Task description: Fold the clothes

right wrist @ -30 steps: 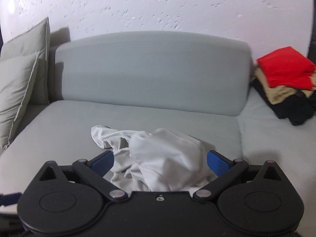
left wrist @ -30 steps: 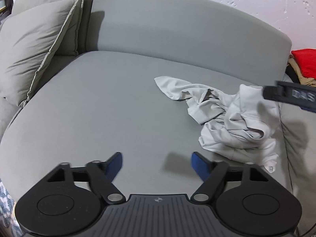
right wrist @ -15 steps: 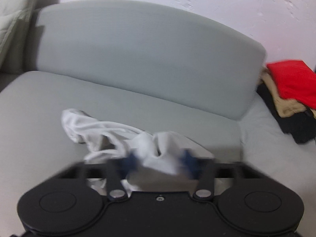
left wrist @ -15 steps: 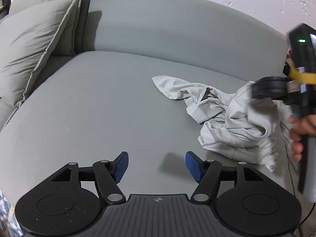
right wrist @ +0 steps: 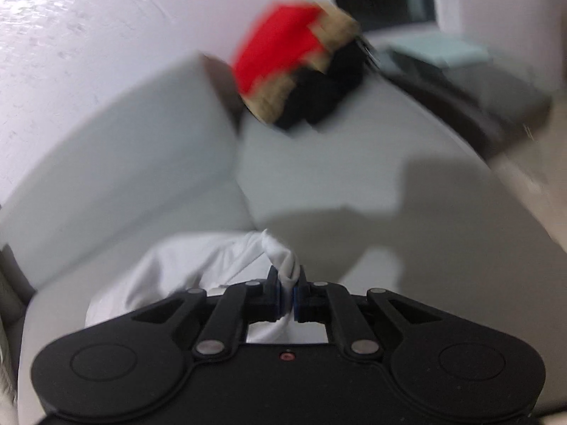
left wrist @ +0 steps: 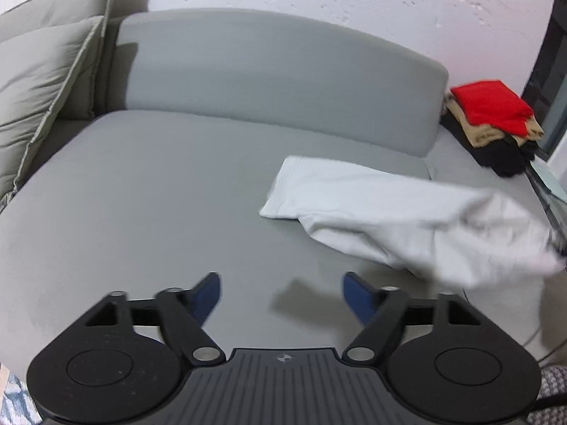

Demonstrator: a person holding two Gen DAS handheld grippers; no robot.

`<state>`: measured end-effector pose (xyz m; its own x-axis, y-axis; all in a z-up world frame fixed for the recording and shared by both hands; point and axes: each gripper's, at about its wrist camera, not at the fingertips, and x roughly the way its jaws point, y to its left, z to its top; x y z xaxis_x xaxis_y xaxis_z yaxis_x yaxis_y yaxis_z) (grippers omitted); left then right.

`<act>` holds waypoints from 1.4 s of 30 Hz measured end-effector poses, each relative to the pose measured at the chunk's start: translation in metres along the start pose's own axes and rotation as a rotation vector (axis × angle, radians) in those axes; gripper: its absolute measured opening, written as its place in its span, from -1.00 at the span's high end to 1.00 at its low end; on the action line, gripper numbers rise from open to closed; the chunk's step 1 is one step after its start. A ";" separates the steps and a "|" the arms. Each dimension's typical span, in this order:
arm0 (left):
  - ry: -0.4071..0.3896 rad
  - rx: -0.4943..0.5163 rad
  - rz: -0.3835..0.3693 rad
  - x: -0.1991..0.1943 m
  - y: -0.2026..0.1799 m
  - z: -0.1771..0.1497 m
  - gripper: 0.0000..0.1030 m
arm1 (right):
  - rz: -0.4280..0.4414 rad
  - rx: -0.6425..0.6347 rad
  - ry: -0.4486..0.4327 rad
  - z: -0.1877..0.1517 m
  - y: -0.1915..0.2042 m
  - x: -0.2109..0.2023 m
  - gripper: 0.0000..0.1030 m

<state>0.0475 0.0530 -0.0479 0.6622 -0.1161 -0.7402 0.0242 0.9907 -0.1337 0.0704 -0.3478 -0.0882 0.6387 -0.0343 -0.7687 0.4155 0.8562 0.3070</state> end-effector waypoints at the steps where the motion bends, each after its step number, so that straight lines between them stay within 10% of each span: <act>1: 0.032 -0.008 -0.013 0.002 -0.003 0.000 -0.51 | 0.001 0.011 0.051 -0.009 -0.013 0.000 0.87; 5: 0.137 -0.049 -0.083 0.009 -0.011 0.000 -0.35 | 0.009 0.026 0.185 -0.040 -0.043 -0.006 0.60; 11: 0.090 0.052 -0.010 0.005 -0.028 0.001 -0.18 | 0.093 -0.082 0.049 -0.071 -0.027 -0.049 -0.23; 16: 0.198 -0.022 -0.111 0.010 -0.008 0.001 0.46 | 0.284 -0.084 0.100 -0.091 -0.015 -0.058 -0.20; 20: 0.149 0.045 -0.206 -0.003 0.000 -0.001 0.41 | 0.335 -0.084 0.051 -0.087 -0.023 -0.087 -0.20; 23: 0.087 0.022 -0.213 0.013 0.007 0.003 -0.04 | 0.355 -0.057 0.053 -0.076 -0.028 -0.087 -0.23; 34: 0.319 -0.500 -0.464 0.167 0.044 -0.006 0.17 | 0.321 0.127 0.111 -0.082 -0.051 -0.034 -0.38; 42: 0.315 -0.441 -0.489 0.190 0.022 0.009 0.24 | 0.314 0.162 0.105 -0.079 -0.057 -0.015 -0.39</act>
<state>0.1807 0.0538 -0.1855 0.4047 -0.6185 -0.6736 -0.0860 0.7075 -0.7014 -0.0140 -0.3555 -0.1380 0.6846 0.2775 -0.6740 0.3127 0.7234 0.6155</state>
